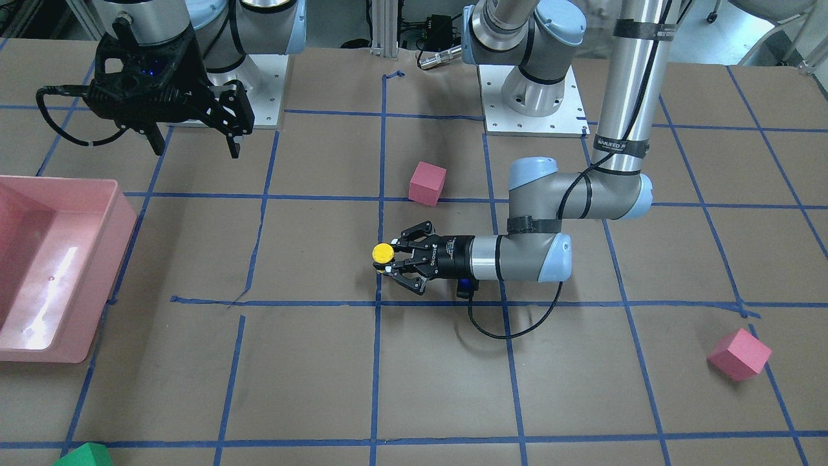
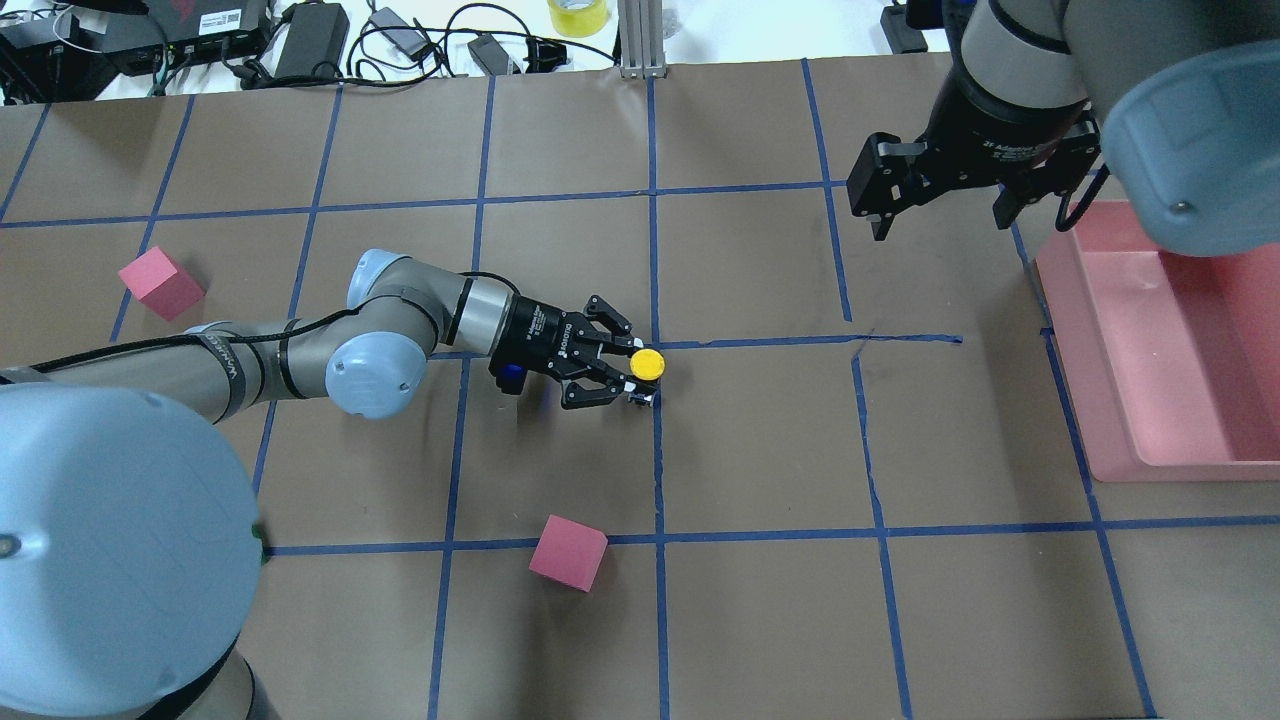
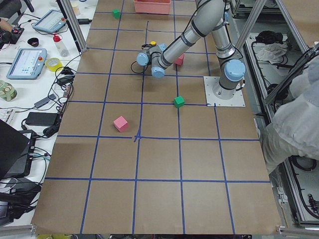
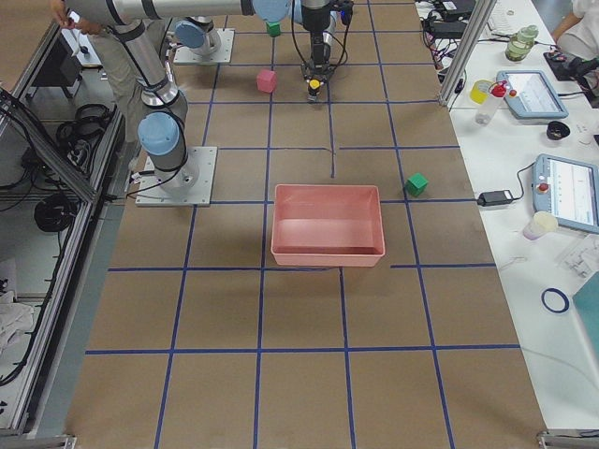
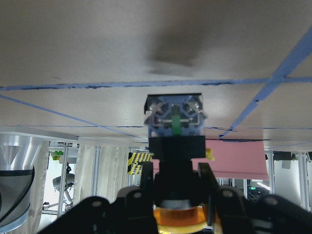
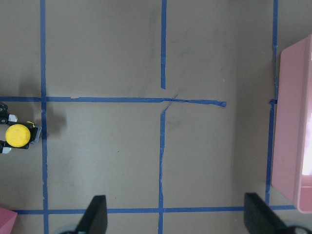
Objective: Align button upright
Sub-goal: 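Set the switch upright on the table and open the left gripper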
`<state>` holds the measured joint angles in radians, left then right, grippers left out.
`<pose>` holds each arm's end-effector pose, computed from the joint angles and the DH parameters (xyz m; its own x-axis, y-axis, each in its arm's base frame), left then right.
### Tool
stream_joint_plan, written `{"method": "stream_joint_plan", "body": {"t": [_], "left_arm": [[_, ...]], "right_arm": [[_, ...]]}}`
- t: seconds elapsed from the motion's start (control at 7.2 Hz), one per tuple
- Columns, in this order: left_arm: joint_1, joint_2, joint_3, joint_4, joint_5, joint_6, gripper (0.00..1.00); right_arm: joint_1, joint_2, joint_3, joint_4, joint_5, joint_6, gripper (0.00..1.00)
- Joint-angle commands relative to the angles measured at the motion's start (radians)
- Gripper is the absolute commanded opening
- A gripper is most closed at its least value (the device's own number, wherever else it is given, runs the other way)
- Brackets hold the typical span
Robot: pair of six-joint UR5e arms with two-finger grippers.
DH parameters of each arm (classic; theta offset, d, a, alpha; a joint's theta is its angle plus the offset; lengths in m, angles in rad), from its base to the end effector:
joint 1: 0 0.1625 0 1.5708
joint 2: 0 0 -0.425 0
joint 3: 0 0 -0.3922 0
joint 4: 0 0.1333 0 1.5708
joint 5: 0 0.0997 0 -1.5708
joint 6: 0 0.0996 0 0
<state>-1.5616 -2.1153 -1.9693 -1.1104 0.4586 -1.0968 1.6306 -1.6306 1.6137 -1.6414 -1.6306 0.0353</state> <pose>-0.2178 -0.5204 0.1233 -0.1931 -0.9799 -0.0504 -0.3942 0.0304 0.9185 0.1555 -0.4663 0.5030 -0.9982 -0.0193 0.0564 -0.0243 0.9957 -0.0894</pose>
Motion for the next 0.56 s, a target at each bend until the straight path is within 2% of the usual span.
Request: {"method": "stream_joint_plan", "body": {"t": [0.0, 0.42], "left_arm": [[0.0, 0.006, 0.006, -0.002, 0.03, -0.003, 1.0], [0.0, 0.034, 0.018, -0.003, 0.086, -0.054, 1.0]], "right_arm": [[0.0, 0.0, 0.0, 0.002, 0.0, 0.0, 1.0], [0.0, 0.0, 0.0, 0.002, 0.0, 0.0, 1.0]]}}
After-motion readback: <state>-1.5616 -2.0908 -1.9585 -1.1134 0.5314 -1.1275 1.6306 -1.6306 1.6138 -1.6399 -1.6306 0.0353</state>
